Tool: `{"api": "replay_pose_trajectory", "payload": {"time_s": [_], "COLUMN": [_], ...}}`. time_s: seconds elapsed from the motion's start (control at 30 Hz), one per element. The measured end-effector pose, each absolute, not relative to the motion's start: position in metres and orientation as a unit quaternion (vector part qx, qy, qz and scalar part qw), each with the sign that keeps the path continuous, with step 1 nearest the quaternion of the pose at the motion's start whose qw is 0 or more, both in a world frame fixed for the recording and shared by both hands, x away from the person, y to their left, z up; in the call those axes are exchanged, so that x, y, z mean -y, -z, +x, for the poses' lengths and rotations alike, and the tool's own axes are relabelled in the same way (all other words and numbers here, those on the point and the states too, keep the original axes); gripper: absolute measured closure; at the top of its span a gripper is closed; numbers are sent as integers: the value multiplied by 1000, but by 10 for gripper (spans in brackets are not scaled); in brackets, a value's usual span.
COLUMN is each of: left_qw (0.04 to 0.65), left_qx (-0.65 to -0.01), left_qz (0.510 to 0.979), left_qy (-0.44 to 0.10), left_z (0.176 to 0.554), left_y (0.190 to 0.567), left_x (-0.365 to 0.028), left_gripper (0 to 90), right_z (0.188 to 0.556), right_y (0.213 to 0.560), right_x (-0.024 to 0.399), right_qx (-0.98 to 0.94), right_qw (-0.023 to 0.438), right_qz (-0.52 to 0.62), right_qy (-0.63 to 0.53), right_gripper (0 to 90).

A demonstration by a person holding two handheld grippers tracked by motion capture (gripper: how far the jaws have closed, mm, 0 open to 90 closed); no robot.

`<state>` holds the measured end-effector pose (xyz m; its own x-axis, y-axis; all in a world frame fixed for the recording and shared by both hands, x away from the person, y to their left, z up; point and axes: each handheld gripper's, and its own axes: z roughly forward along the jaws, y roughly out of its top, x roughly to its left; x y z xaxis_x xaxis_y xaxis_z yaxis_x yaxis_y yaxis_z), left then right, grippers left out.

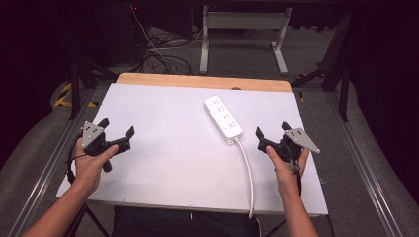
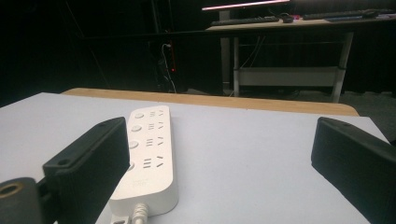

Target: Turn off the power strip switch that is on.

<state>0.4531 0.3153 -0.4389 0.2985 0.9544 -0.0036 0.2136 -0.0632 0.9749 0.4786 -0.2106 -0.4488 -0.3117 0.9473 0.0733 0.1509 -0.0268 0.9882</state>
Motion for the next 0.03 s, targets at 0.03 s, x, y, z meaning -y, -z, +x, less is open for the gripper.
{"api": "replay_pose_trajectory", "payload": {"time_s": [0.03], "left_qw": [503], "left_qx": [-465], "left_qz": [629], "left_qy": [-368], "left_z": [453], "left_y": [439], "left_x": [-315], "left_gripper": [54], "right_z": [479], "right_y": [449], "right_x": [210], "right_qx": [-597], "right_qw": [362], "right_qz": [460], "right_qy": [-548], "right_gripper": [49]}}
